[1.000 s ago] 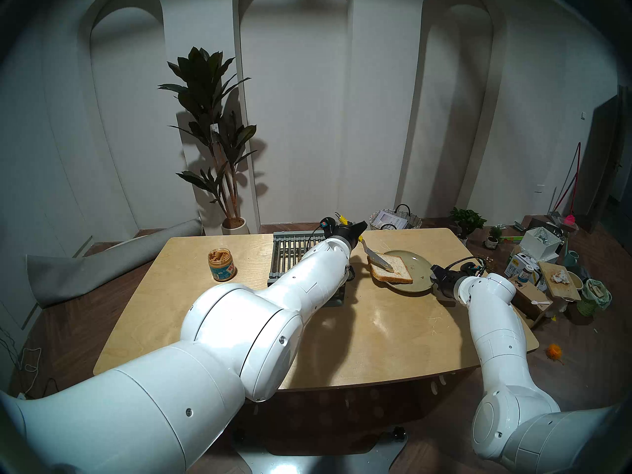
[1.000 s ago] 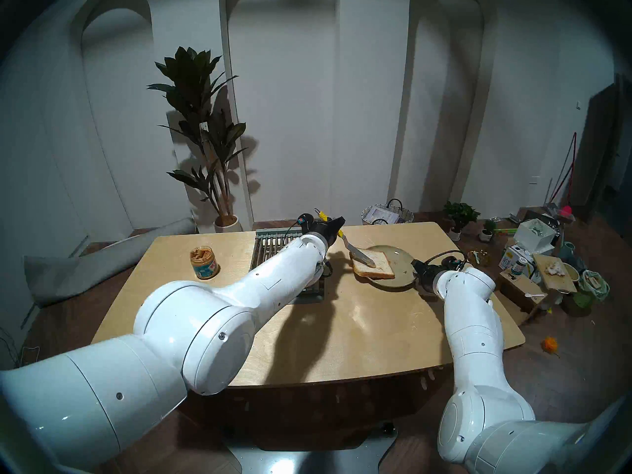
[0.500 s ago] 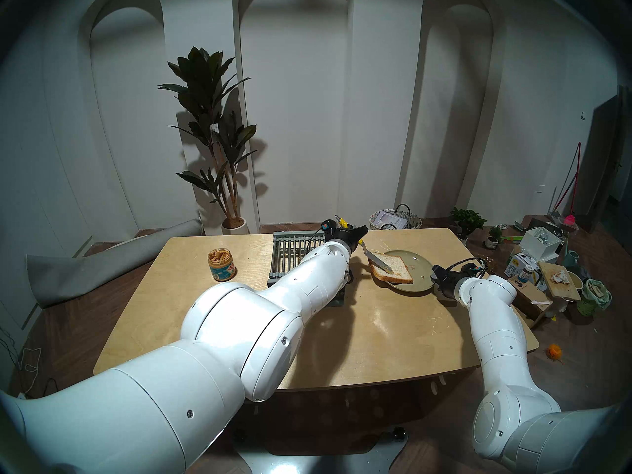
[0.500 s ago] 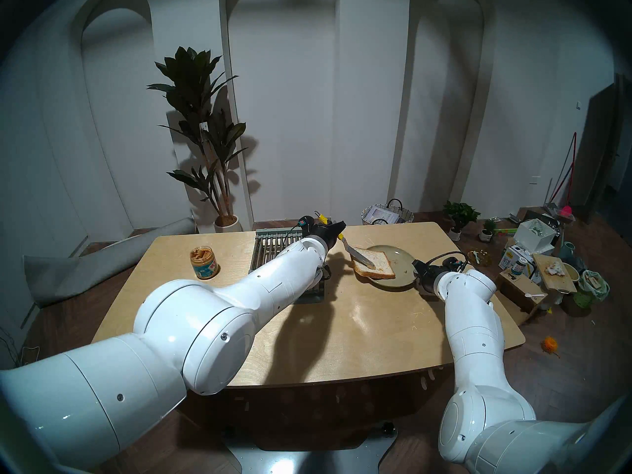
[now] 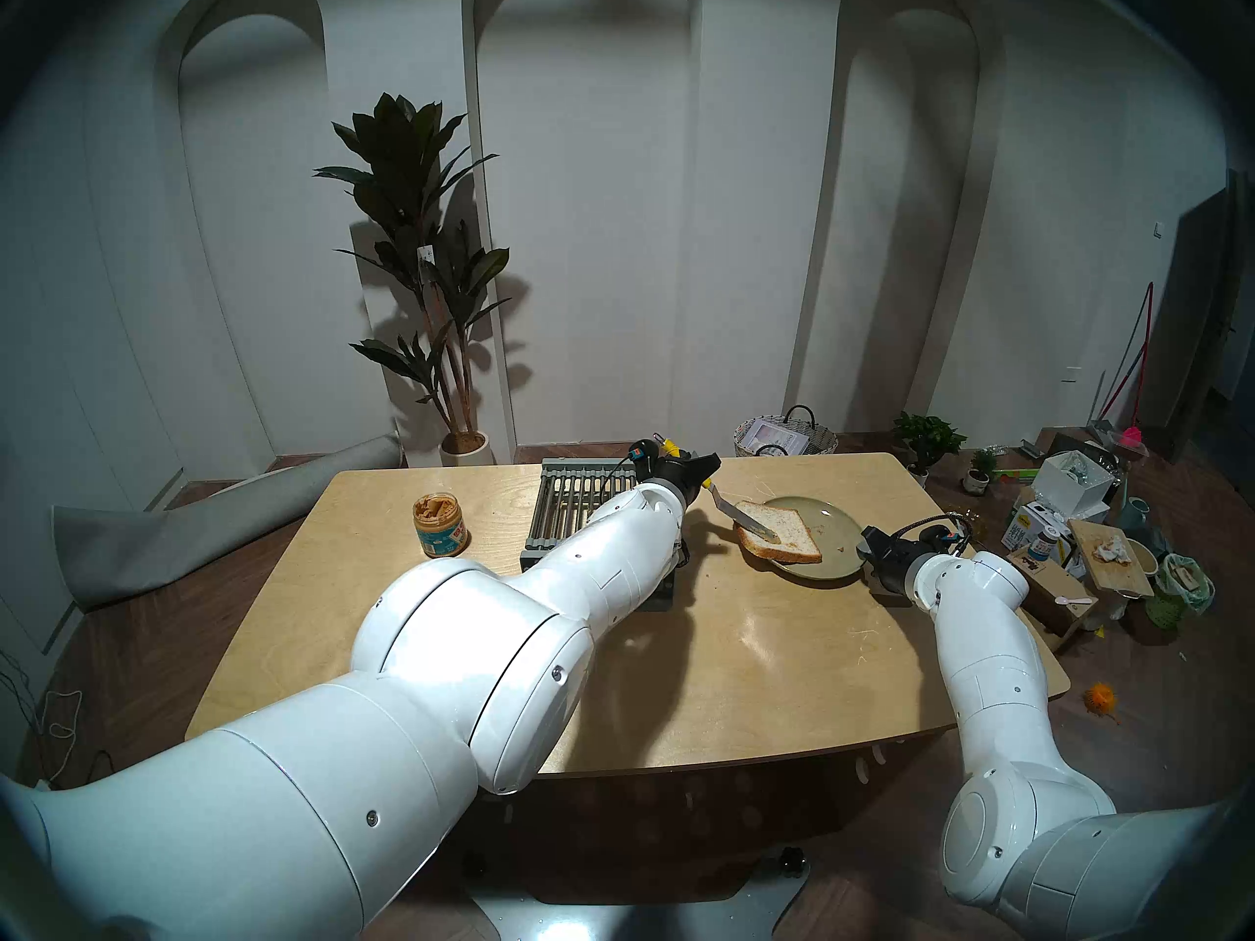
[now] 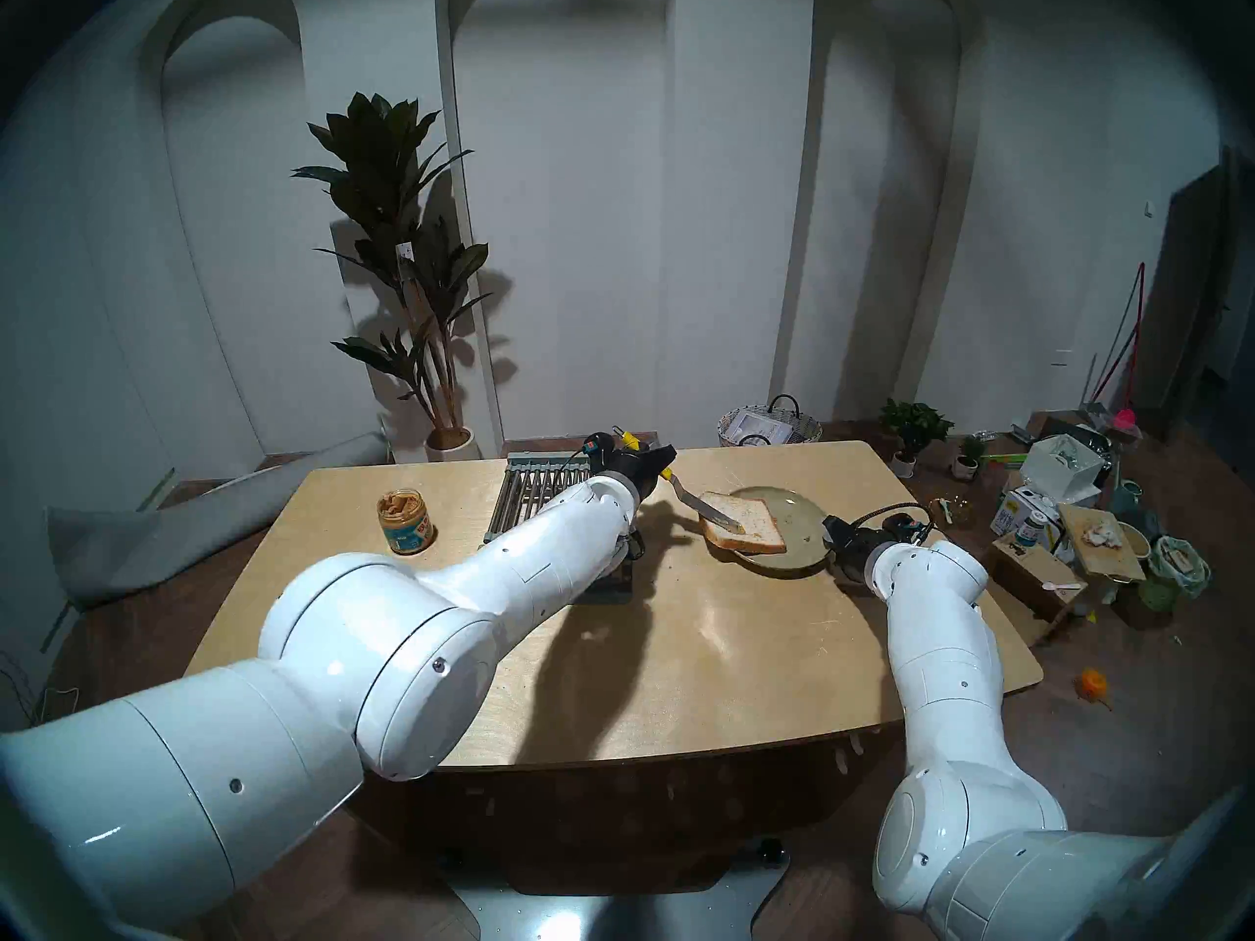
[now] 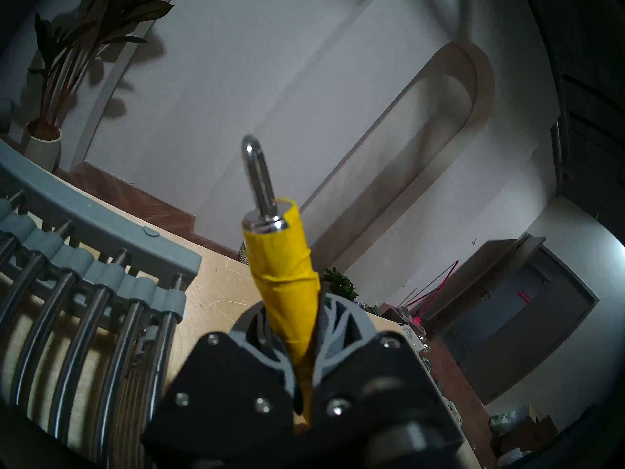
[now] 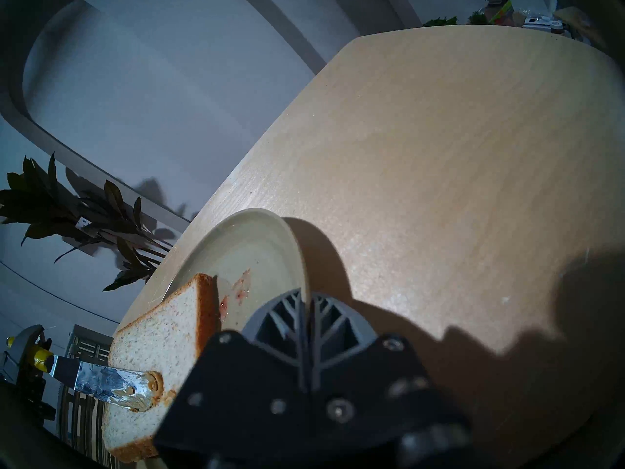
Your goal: Spread peanut butter over the slice of bread with the knife
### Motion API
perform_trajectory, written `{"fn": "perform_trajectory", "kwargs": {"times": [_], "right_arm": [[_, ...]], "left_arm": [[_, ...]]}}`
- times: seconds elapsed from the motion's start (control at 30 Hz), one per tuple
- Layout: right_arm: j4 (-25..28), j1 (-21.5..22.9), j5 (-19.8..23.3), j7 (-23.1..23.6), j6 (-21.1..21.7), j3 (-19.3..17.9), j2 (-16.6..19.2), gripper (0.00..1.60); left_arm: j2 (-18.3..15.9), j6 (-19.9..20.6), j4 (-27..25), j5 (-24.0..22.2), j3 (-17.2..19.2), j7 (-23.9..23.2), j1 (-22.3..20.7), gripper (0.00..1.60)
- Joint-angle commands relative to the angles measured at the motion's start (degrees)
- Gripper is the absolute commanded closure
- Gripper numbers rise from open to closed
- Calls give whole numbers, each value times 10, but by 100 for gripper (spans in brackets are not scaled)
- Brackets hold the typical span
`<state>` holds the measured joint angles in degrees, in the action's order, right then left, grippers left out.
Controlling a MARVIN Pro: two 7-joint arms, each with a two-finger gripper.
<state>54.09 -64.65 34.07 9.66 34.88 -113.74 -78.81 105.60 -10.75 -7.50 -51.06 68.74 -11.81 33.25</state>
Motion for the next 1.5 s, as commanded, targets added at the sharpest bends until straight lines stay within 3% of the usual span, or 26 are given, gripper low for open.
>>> {"fn": "perform_trajectory", "kwargs": {"times": [0.0,0.93,1.47], "right_arm": [[-9,-1,-4,-2,-8,-3,9,160],[-63,15,-2,21,-20,-25,36,160],[-71,17,-6,33,-24,-21,32,160]], "left_arm": [[-3,-7,-3,9,-8,5,-17,160],[11,-27,-8,53,-59,49,-28,160],[4,-61,-22,58,-66,41,-33,160]]}}
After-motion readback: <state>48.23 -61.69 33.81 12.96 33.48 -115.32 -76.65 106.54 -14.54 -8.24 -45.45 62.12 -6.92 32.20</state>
